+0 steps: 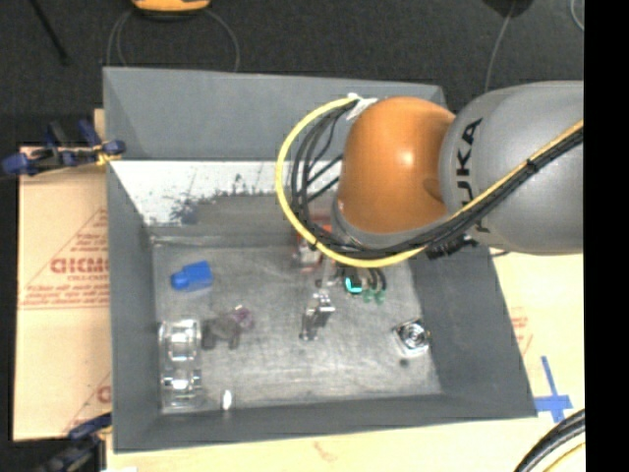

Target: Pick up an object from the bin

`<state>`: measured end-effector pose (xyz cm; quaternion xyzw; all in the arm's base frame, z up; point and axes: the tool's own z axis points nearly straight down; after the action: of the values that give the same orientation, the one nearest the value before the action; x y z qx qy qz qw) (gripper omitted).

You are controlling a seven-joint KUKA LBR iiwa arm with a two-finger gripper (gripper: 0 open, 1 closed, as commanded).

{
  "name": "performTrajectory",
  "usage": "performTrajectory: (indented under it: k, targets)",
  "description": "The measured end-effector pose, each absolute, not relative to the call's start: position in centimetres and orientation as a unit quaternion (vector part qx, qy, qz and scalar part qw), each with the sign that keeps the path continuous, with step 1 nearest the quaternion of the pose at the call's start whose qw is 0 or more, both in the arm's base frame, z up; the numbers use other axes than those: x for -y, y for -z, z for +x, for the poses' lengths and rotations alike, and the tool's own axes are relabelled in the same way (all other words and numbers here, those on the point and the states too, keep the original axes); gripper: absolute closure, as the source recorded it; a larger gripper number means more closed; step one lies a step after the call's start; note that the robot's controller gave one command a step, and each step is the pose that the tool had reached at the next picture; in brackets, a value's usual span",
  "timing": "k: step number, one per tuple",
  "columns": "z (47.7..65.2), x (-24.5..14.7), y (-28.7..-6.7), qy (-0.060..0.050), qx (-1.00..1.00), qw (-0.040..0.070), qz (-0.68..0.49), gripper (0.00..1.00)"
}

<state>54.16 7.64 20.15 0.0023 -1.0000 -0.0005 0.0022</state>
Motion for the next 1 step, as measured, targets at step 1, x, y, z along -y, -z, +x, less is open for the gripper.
performTrajectory:
  k: [1]
  targets:
    - [53.66, -13.55, -7.63, 0.000, 0.994, -0.003, 0.106, 0.00]
